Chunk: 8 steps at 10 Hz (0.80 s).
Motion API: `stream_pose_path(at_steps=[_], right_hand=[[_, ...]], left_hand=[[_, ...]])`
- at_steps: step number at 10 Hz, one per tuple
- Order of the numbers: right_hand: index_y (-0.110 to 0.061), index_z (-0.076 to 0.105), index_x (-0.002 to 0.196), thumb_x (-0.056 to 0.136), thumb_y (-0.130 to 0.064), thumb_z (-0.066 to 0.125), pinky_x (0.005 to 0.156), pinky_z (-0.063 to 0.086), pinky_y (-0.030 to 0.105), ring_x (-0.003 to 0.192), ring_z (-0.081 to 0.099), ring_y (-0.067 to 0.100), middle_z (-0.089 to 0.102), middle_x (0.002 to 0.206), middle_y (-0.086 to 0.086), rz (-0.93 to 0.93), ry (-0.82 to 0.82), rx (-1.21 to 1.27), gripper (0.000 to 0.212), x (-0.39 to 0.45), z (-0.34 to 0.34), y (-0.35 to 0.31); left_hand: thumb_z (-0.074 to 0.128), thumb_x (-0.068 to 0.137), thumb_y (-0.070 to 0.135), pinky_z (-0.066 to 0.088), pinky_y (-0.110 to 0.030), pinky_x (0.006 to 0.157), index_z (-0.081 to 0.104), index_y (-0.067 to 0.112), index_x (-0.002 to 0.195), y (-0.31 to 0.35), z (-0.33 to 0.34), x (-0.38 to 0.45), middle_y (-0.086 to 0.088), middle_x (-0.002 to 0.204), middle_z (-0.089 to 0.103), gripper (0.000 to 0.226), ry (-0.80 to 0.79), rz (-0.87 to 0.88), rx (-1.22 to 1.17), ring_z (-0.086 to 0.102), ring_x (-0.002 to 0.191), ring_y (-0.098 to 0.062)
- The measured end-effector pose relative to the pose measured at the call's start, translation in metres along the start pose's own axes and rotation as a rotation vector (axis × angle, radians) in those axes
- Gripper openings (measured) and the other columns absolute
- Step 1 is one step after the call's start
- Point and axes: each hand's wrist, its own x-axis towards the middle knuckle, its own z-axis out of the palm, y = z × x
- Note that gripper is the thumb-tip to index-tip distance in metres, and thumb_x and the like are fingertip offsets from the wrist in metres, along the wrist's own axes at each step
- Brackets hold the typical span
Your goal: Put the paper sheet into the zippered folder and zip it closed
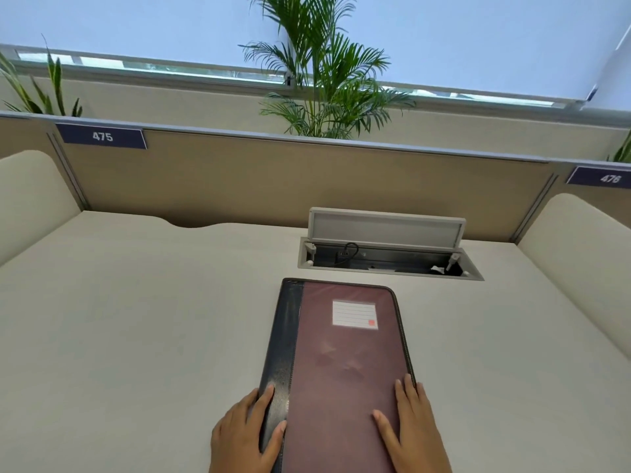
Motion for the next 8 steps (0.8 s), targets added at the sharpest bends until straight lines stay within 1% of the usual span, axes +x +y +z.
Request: stream_pose_path(at_steps=[1, 2, 3, 4, 5, 6, 7, 8], right_hand=[[-0.018, -0.001, 0.147, 0.093, -0.055, 0.029, 0.117, 0.004, 0.027, 0.145, -0.01, 0.015, -0.01, 0.157, -0.002, 0.016, 0.03, -0.064, 0.071, -0.004, 0.002, -0.003], [-0.019, 0.001, 0.147, 0.093, -0.055, 0.027, 0.117, 0.006, 0.028, 0.145, -0.01, 0.015, -0.008, 0.158, -0.003, 0.014, 0.044, -0.078, 0.07, -0.006, 0.003, -0.002], [-0.017, -0.001, 0.147, 0.094, -0.053, 0.023, 0.117, -0.001, 0.03, 0.145, -0.01, 0.017, -0.008, 0.158, 0.001, -0.011, 0.035, -0.131, 0.069, -0.006, 0.004, -0.001], [-0.014, -0.004, 0.147, 0.095, -0.052, 0.02, 0.115, -0.008, 0.03, 0.145, -0.011, 0.019, -0.009, 0.158, 0.005, -0.019, 0.018, -0.172, 0.068, -0.006, 0.004, -0.001], [-0.014, -0.005, 0.147, 0.096, -0.052, 0.02, 0.115, -0.008, 0.03, 0.145, -0.012, 0.019, -0.01, 0.158, 0.005, -0.028, 0.004, -0.162, 0.068, -0.007, 0.002, 0.0], [-0.014, -0.005, 0.147, 0.095, -0.053, 0.02, 0.115, -0.007, 0.03, 0.144, -0.012, 0.019, -0.01, 0.158, 0.005, -0.033, -0.018, -0.159, 0.069, -0.008, 0.0, 0.0], [-0.015, -0.005, 0.147, 0.094, -0.055, 0.022, 0.115, -0.008, 0.029, 0.144, -0.013, 0.017, -0.012, 0.157, 0.003, -0.053, 0.002, -0.129, 0.071, -0.006, -0.001, 0.002], [-0.016, -0.008, 0.146, 0.094, -0.056, 0.022, 0.114, -0.011, 0.028, 0.143, -0.018, 0.016, -0.015, 0.157, 0.002, -0.125, 0.054, -0.178, 0.072, -0.003, -0.007, 0.001]], left_hand=[[0.037, 0.072, 0.055, 0.053, -0.049, 0.072, 0.064, 0.021, 0.116, -0.004, 0.006, -0.004, -0.007, 0.107, 0.07, 0.062, 0.03, 0.011, 0.015, 0.068, 0.092, -0.028], [0.018, 0.084, 0.064, 0.051, -0.051, 0.079, 0.062, 0.018, 0.118, -0.005, 0.01, -0.005, -0.011, 0.115, 0.066, 0.073, 0.102, 0.03, 0.057, 0.063, 0.103, -0.032], [0.005, 0.094, 0.05, 0.03, -0.041, 0.106, 0.068, 0.018, 0.11, 0.001, 0.008, -0.005, -0.011, 0.121, 0.064, 0.072, 0.104, 0.113, 0.136, 0.049, 0.115, -0.027], [0.002, 0.097, 0.042, 0.001, -0.018, 0.109, 0.068, 0.02, 0.11, 0.004, 0.007, -0.006, -0.001, 0.122, 0.061, 0.07, 0.105, 0.212, 0.14, 0.056, 0.113, -0.024], [0.0, 0.097, 0.041, -0.003, -0.011, 0.108, 0.069, 0.019, 0.106, 0.001, 0.01, -0.007, 0.0, 0.114, 0.069, 0.073, 0.069, 0.248, 0.165, 0.066, 0.101, -0.022], [-0.001, 0.096, 0.04, 0.02, -0.013, 0.103, 0.07, 0.02, 0.104, -0.001, 0.011, -0.004, 0.002, 0.111, 0.07, 0.074, 0.044, 0.278, 0.215, 0.067, 0.099, -0.02], [-0.002, 0.096, 0.041, 0.034, -0.02, 0.095, 0.069, 0.023, 0.107, -0.001, 0.012, -0.001, 0.004, 0.114, 0.068, 0.074, 0.029, 0.297, 0.229, 0.063, 0.107, -0.015], [0.002, 0.095, 0.046, 0.005, -0.017, 0.108, 0.059, 0.02, 0.122, 0.006, 0.007, 0.004, 0.001, 0.13, 0.058, 0.068, 0.157, 0.302, 0.205, 0.029, 0.132, -0.012]])
